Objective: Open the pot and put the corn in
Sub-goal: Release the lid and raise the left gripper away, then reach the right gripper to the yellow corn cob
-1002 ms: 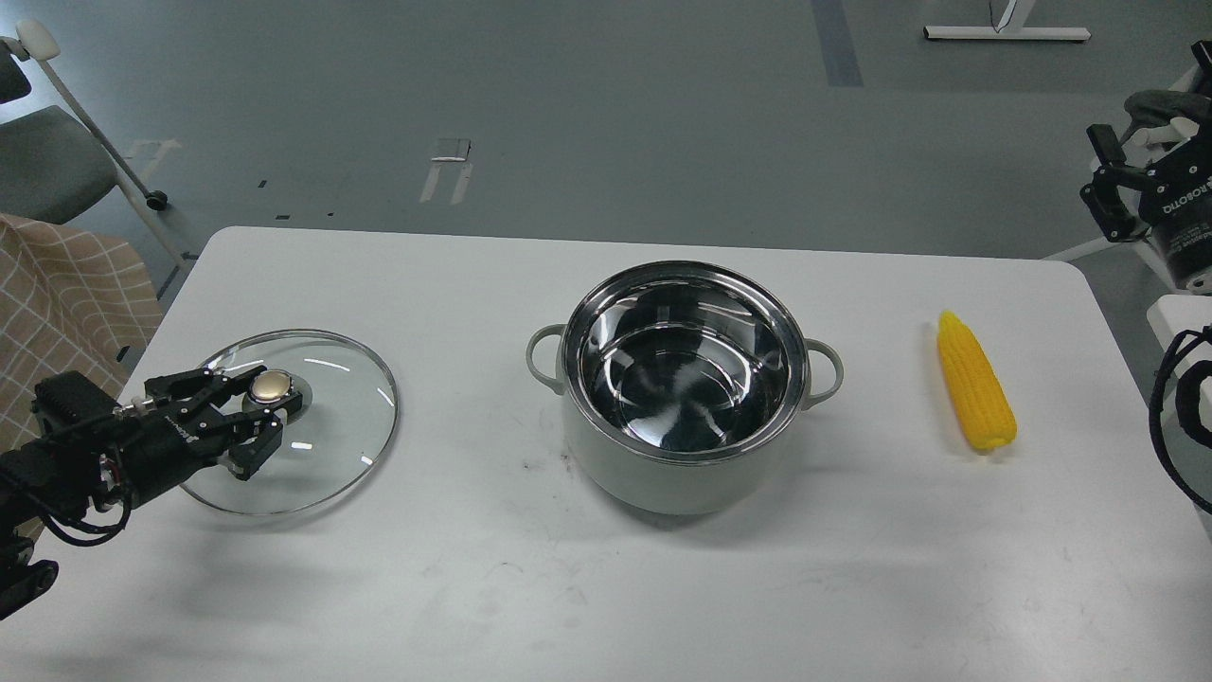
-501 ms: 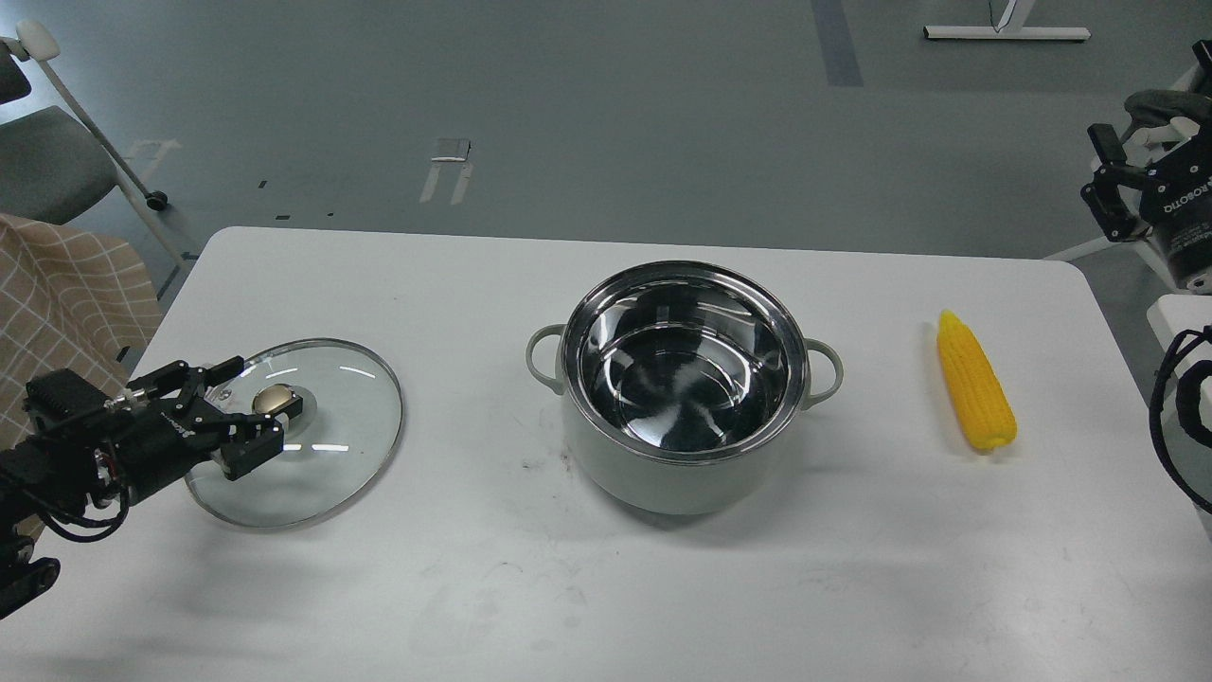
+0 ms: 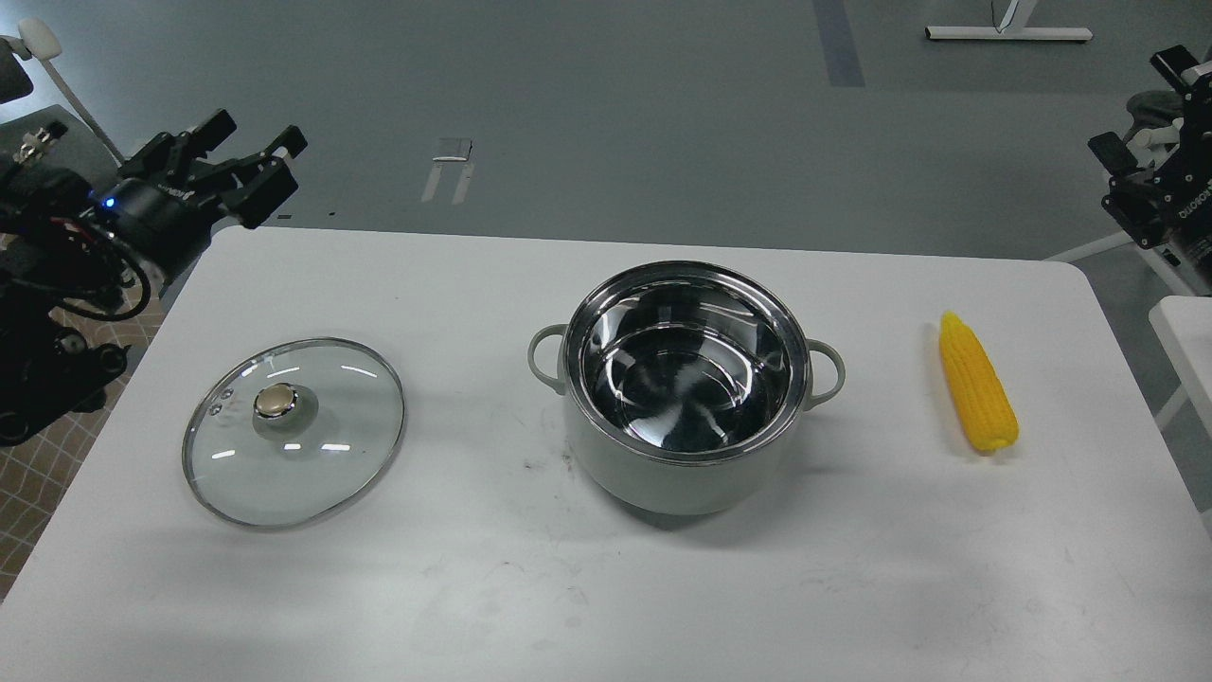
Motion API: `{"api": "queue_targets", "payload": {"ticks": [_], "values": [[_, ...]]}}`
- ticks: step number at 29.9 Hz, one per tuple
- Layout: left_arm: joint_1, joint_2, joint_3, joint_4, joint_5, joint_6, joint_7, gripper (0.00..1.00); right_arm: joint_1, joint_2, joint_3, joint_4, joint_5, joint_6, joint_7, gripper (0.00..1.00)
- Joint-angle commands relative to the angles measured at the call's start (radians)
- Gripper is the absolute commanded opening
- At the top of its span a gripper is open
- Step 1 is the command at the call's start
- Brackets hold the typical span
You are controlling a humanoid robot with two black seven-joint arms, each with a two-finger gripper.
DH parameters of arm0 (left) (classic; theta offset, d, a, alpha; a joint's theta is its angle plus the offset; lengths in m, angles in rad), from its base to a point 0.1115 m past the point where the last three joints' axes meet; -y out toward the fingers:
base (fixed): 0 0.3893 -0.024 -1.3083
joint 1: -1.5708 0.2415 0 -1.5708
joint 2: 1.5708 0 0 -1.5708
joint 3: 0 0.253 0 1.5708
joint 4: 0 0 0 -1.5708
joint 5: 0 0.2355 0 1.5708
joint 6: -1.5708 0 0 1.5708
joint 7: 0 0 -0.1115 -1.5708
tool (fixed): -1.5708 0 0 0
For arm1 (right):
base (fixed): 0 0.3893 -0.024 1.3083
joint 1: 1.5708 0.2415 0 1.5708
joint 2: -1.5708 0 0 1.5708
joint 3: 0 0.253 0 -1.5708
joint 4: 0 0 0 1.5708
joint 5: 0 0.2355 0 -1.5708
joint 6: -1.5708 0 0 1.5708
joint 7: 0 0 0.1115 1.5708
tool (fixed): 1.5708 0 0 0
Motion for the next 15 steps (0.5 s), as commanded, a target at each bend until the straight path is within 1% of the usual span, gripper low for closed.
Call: {"api": "queue_targets", "payload": {"ticks": [1,2,4,5,6,8,10,11,13,15], "values": [[-0.097,-0.076,-0.001,0.002,-0.206,-0.187,0.0,0.92,-0.001,-0.044,-0.006,0.01,-0.189,-0.004,0.0,1.0],[-0.12,-0.088,-0.002,0.002,-0.29,-0.249,0.0,0.92,-0.007,-0.055,-0.009,0.03,-0.278,-0.016,0.0,1.0],[-0.14,-0.1,-0.005,0.002,-0.377,-0.301,0.0,0.92,-0.011,-0.065,-0.015,0.054,-0.366,-0.031,0.0,1.0],[-0.16,-0.113,-0.01,0.002,-0.477,-0.358,0.0,0.93,-0.019,-0.079,-0.023,0.083,-0.459,-0.045,0.0,1.0],[-0.168,-0.116,-0.013,0.002,-0.532,-0.389,0.0,0.93,-0.025,-0.085,-0.027,0.094,-0.502,-0.053,0.0,1.0],[-0.177,-0.119,-0.024,0.002,-0.717,-0.523,0.0,0.94,-0.041,-0.093,-0.041,0.107,-0.658,-0.077,0.0,1.0],[-0.177,-0.12,-0.034,0.002,-0.789,-0.577,0.0,0.94,-0.042,-0.092,-0.052,0.104,-0.728,-0.09,0.0,1.0],[-0.177,-0.127,-0.05,0.002,-0.844,-0.62,0.0,0.95,-0.044,-0.09,-0.069,0.099,-0.786,-0.099,0.0,1.0],[-0.171,-0.143,-0.079,0.002,-0.891,-0.662,0.0,0.95,-0.047,-0.087,-0.101,0.082,-0.863,-0.11,0.0,1.0],[-0.163,-0.157,-0.108,0.004,-0.902,-0.676,0.0,0.95,-0.053,-0.078,-0.129,0.047,-0.935,-0.13,0.0,1.0]]}}
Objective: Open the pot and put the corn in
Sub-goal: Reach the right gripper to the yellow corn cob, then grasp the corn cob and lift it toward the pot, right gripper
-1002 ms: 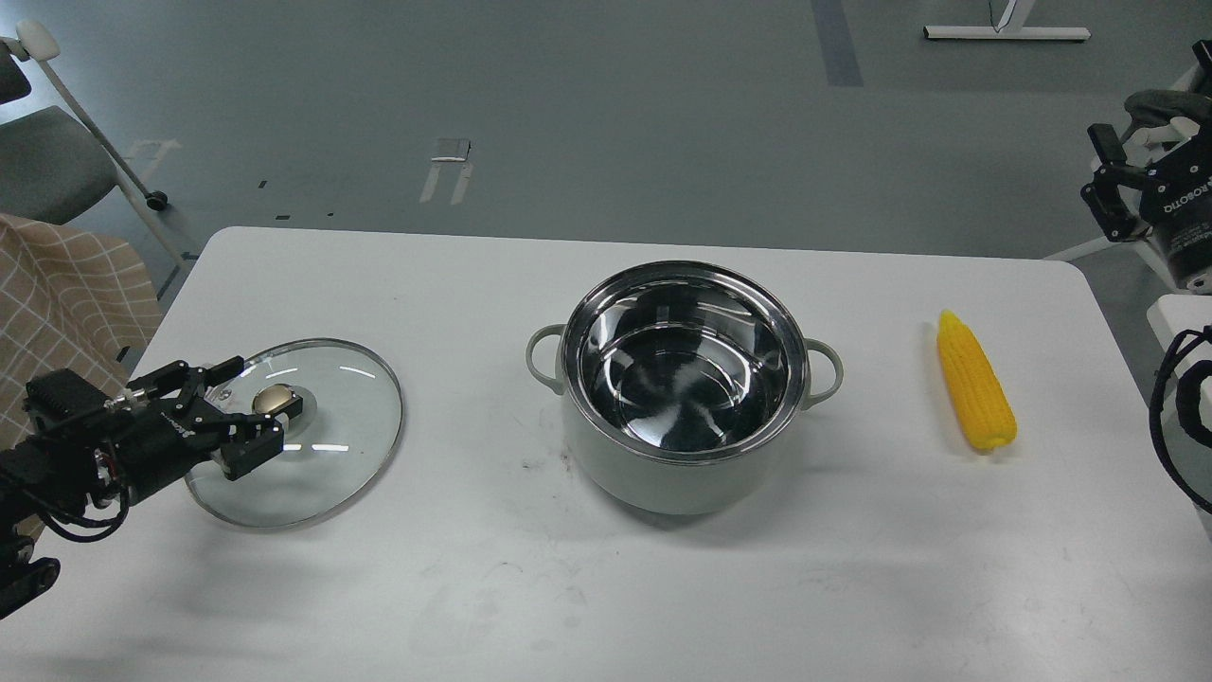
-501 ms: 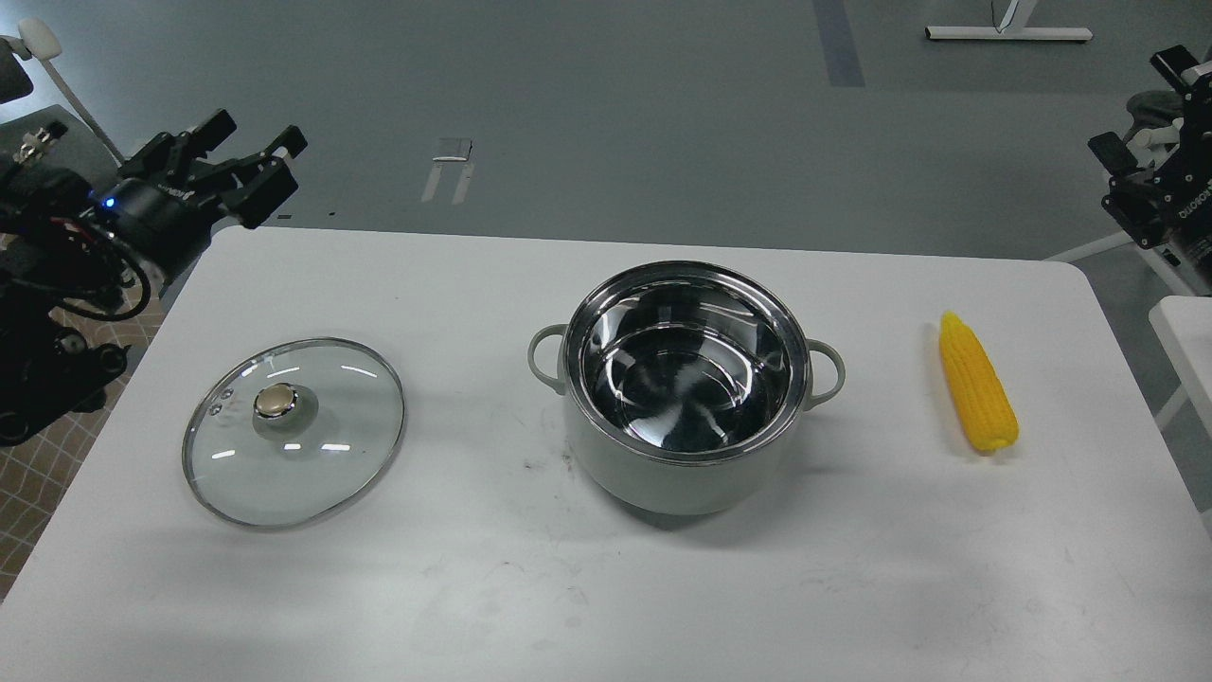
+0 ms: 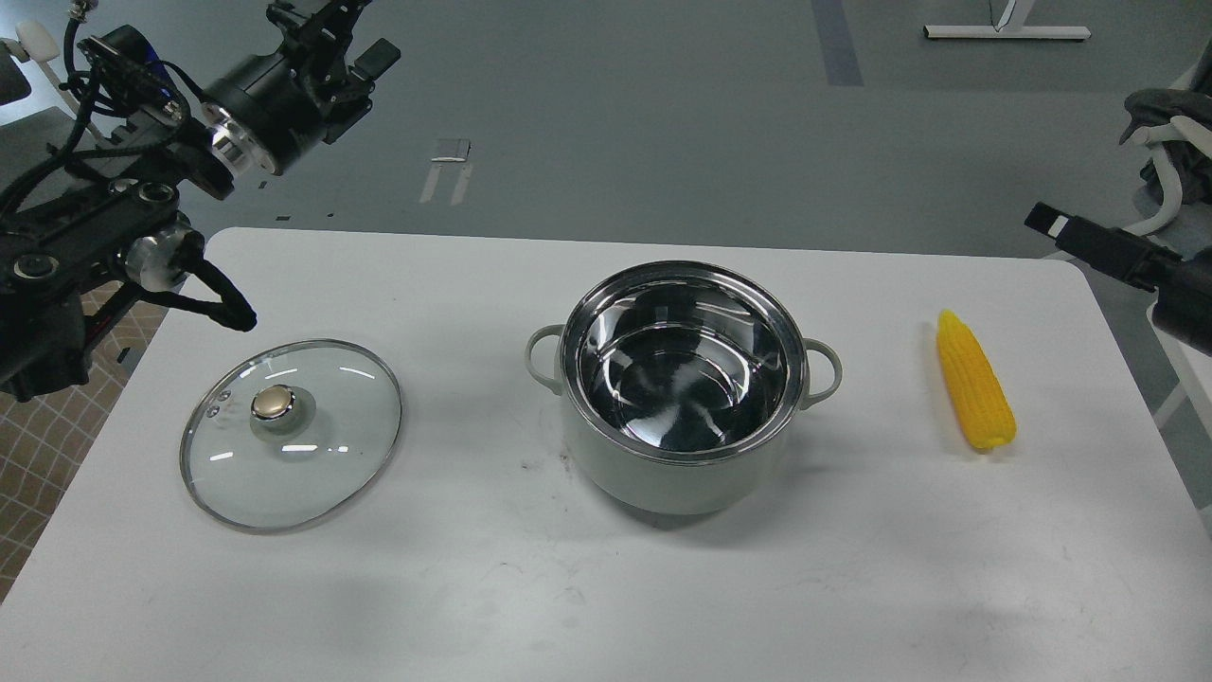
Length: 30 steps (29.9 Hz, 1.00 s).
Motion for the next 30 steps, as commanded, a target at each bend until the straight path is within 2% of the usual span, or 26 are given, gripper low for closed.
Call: {"api": "queue_targets", "payload": {"ticks": [1,10,21,28,30], "values": [[0.013,-0.023,-0.046,0.003,-0.038,-0.036,0.0,0.95,-0.007,0.022,-0.05,-0.064,-0.137,-0.035,0.0,1.0],[0.019,-0.03,-0.052,-0.009,-0.03,-0.036,0.0,0.95,0.024,0.146,-0.119,-0.243,-0.219,-0.05,0.0,1.0],[0.019,-0.027,-0.054,-0.028,-0.032,-0.036,0.0,0.95,0.079,0.273,-0.229,-0.421,-0.223,-0.122,0.0,0.99],[0.021,-0.027,-0.054,-0.029,-0.032,-0.036,0.0,0.95,0.085,0.338,-0.265,-0.477,-0.223,-0.128,0.0,0.86],[0.019,-0.026,-0.054,-0.031,-0.033,-0.036,0.0,0.95,0.084,0.342,-0.277,-0.48,-0.223,-0.128,0.0,0.69]]}}
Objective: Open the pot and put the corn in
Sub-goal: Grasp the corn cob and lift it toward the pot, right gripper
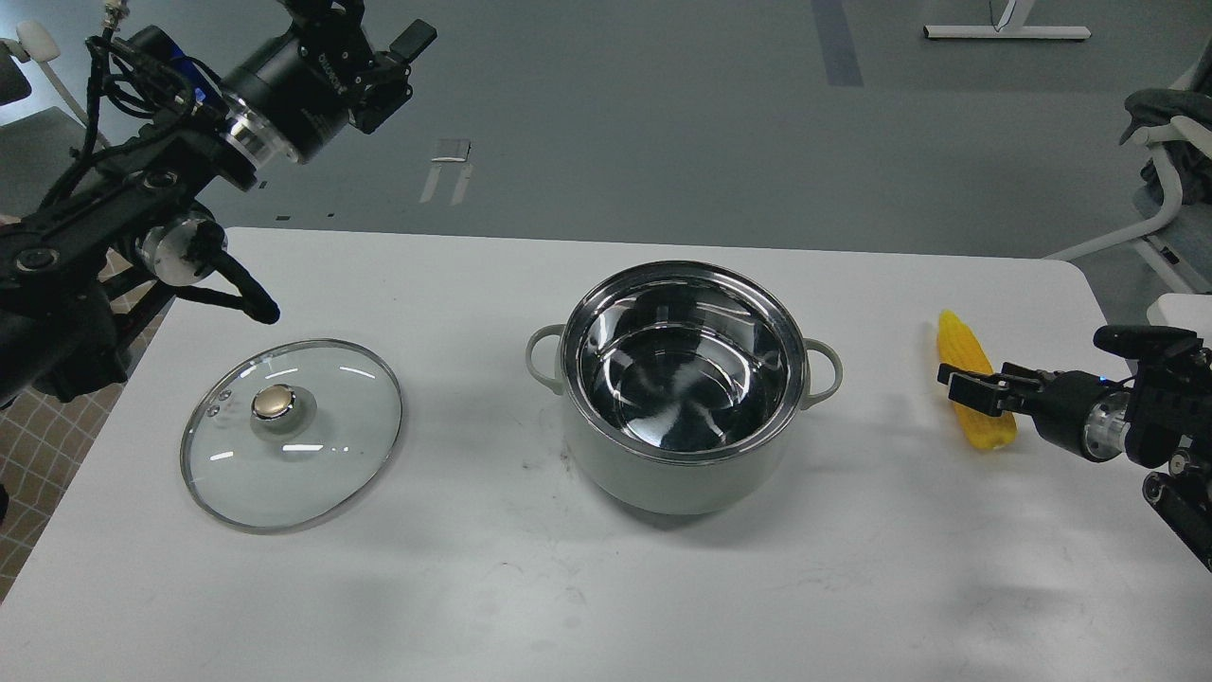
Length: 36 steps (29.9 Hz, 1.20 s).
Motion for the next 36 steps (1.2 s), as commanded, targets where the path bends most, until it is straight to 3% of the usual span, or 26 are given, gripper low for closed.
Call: {"api": "queue_targets", "payload": {"ticks": [1,4,5,6,9,16,25,36], "values": [[-0.001,0.001,0.0,-0.001,-0.001,0.0,0.0,0.95,-0.002,0.01,-0.017,-0.008,0.0,0.0,0.0,0.64],[-0.001,0.003,0.0,-0.006,-0.001,0.002,0.0,0.95,-0.003,0.01,-0.017,-0.008,0.0,0.0,0.0,0.37],[0.001,0.003,0.0,-0.009,-0.003,0.002,0.0,0.95,-0.002,0.011,-0.017,-0.008,0.0,-0.005,0.0,0.19],[0.001,0.004,0.0,-0.014,-0.003,0.002,0.0,0.95,0.0,0.013,-0.016,-0.006,0.002,-0.006,0.0,0.1],[0.001,0.004,0.0,-0.014,-0.003,0.002,0.0,0.95,0.002,0.013,-0.016,0.0,0.002,-0.012,0.0,0.0],[-0.001,0.004,0.0,-0.015,-0.003,0.003,0.0,0.95,-0.002,-0.007,-0.011,0.046,0.011,-0.065,0.0,0.0],[-0.001,0.004,0.0,-0.015,-0.003,0.006,0.0,0.95,0.127,-0.127,0.001,0.291,0.041,-0.06,0.0,0.0],[-0.013,-0.002,0.002,-0.015,-0.004,0.008,0.0,0.95,0.351,-0.038,-0.137,0.4,0.043,-0.023,-0.004,0.0]]}}
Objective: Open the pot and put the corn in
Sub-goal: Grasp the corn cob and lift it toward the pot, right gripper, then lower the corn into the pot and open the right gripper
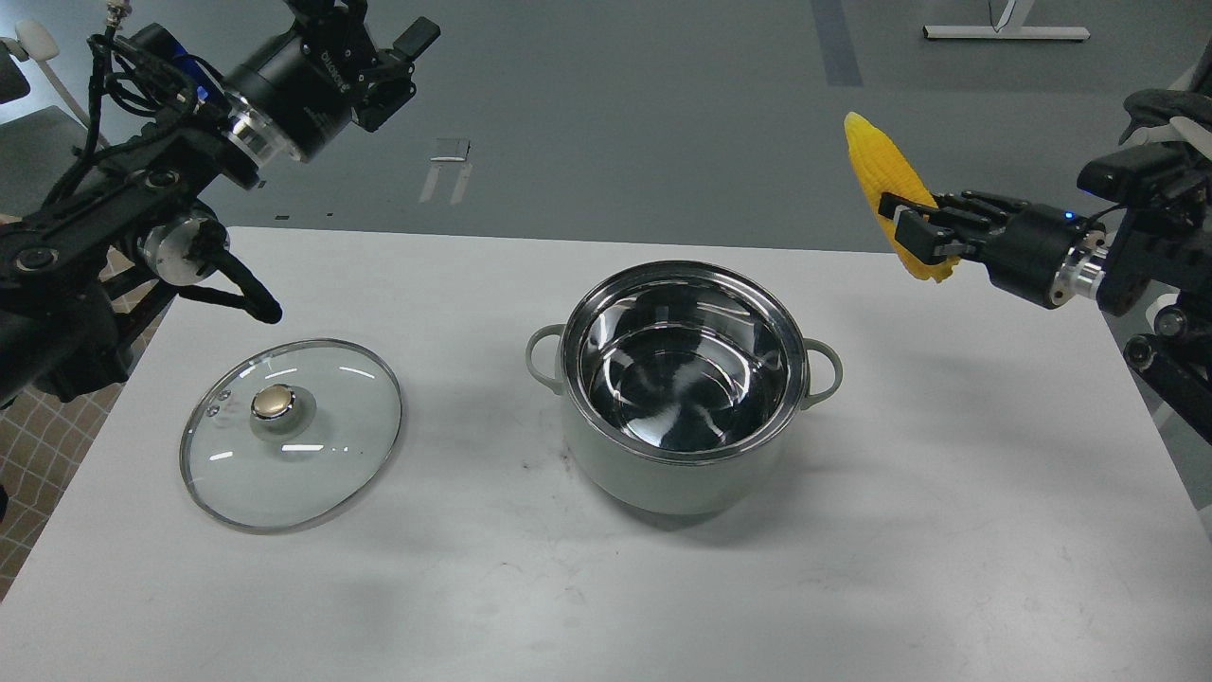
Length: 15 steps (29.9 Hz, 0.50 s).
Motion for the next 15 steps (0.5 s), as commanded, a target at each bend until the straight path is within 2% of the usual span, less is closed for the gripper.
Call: {"api": "queue_targets", "payload": {"ticks": [1,10,15], "values": [[-0.006,-0.004,0.0,0.0,-0.001,0.0,0.0,0.95,0.05,0.019,-0.071,0.058,0.002,0.003,-0.001,0.0],[-0.007,-0.034,0.002,0.003,0.002,0.001,0.0,0.95,0.051,-0.023,-0.231,0.287,-0.003,0.023,0.003,0.0],[-0.007,-0.048,0.002,0.003,0.004,0.001,0.0,0.95,0.051,-0.017,-0.268,0.3,-0.006,0.028,0.003,0.0]]}}
